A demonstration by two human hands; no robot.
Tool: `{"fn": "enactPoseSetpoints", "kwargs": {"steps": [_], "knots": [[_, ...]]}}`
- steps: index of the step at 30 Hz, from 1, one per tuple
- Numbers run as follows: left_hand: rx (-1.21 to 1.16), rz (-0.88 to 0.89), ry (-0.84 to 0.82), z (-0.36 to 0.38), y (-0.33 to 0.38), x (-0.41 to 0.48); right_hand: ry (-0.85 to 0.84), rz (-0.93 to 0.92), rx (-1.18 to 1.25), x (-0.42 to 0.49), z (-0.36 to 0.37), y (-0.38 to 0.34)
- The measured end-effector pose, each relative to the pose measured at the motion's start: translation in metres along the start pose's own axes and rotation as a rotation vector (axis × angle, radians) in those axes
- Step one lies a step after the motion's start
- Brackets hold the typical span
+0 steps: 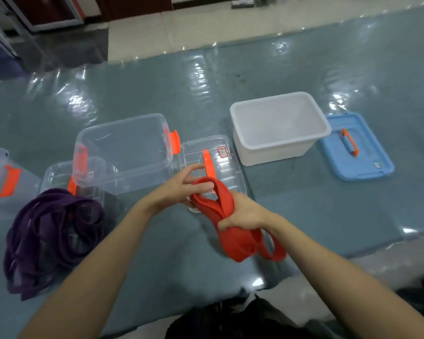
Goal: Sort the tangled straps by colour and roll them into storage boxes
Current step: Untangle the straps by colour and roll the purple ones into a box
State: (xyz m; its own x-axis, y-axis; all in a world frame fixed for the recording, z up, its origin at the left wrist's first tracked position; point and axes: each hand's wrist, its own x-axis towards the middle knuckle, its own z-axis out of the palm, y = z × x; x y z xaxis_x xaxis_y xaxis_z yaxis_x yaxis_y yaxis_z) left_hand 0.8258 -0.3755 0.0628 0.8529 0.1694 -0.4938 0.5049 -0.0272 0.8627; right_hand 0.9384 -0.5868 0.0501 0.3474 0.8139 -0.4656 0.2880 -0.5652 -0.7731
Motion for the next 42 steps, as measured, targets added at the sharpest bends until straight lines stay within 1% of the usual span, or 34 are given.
{"fn": "enactPoseSetpoints", "kwargs": {"steps": [1,3,4,7,10,12,15,17,19,20,22,24,25,27,29,30,31,33,34,36,38,40,42], "knots": [[0.087,0.033,-0.031,0.001,0.01,0.005,-0.011,0.021,-0.08,0.0,-0.008,0.0],[0.258,0.093,-0.079,0.01,0.028,0.017,0.021,0.094,-0.18,-0.002,-0.024,0.003],[0.297,0.119,-0.08,0.015,0.034,0.022,0.055,0.124,-0.192,-0.005,-0.031,0.006],[0.271,0.174,-0.026,0.035,0.044,0.037,0.221,0.137,-0.246,-0.024,-0.052,0.023],[0.153,0.182,0.044,0.07,0.047,0.061,0.386,0.091,-0.281,-0.05,-0.067,0.053],[0.041,0.15,0.081,0.1,0.052,0.081,0.427,0.076,-0.242,-0.065,-0.079,0.078],[-0.1,0.095,0.112,0.149,0.055,0.115,0.454,0.118,-0.191,-0.078,-0.113,0.122],[-0.216,0.067,0.182,0.184,0.054,0.138,0.448,0.114,-0.282,-0.085,-0.15,0.151],[-0.328,0.015,0.248,0.219,0.053,0.155,0.424,0.076,-0.466,-0.095,-0.19,0.177],[-0.359,0.003,0.245,0.234,0.053,0.162,0.405,0.054,-0.533,-0.099,-0.208,0.19],[-0.352,0.009,0.241,0.255,0.055,0.177,0.357,0.012,-0.576,-0.1,-0.234,0.208],[-0.248,0.038,0.318,0.265,0.056,0.186,0.32,-0.05,-0.654,-0.09,-0.248,0.216],[-0.136,0.058,0.381,0.266,0.055,0.187,0.308,-0.108,-0.734,-0.081,-0.252,0.217],[0.212,0.12,0.529,0.26,0.048,0.18,0.305,-0.235,-0.868,-0.063,-0.256,0.212],[0.566,0.223,0.665,0.254,0.041,0.168,0.311,-0.329,-0.904,-0.043,-0.255,0.206],[0.711,0.26,0.668,0.256,0.038,0.163,0.312,-0.357,-0.903,-0.035,-0.252,0.204],[0.844,0.262,0.621,0.261,0.035,0.162,0.298,-0.371,-0.901,-0.028,-0.247,0.205],[1.074,0.163,0.479,0.28,0.031,0.169,0.214,-0.378,-0.948,-0.018,-0.237,0.213],[1.163,0.103,0.436,0.289,0.029,0.175,0.187,-0.364,-0.984,-0.016,-0.232,0.221],[1.256,0.064,0.447,0.296,0.027,0.187,0.198,-0.294,-1.013,-0.018,-0.227,0.239],[1.322,0.141,0.513,0.289,0.03,0.193,0.246,-0.259,-0.947,-0.018,-0.23,0.246],[1.361,0.209,0.604,0.276,0.033,0.196,0.325,-0.304,-0.863,-0.012,-0.236,0.242],[1.37,0.186,0.681,0.269,0.035,0.199,0.422,-0.351,-0.839,-0.004,-0.242,0.237]]}}
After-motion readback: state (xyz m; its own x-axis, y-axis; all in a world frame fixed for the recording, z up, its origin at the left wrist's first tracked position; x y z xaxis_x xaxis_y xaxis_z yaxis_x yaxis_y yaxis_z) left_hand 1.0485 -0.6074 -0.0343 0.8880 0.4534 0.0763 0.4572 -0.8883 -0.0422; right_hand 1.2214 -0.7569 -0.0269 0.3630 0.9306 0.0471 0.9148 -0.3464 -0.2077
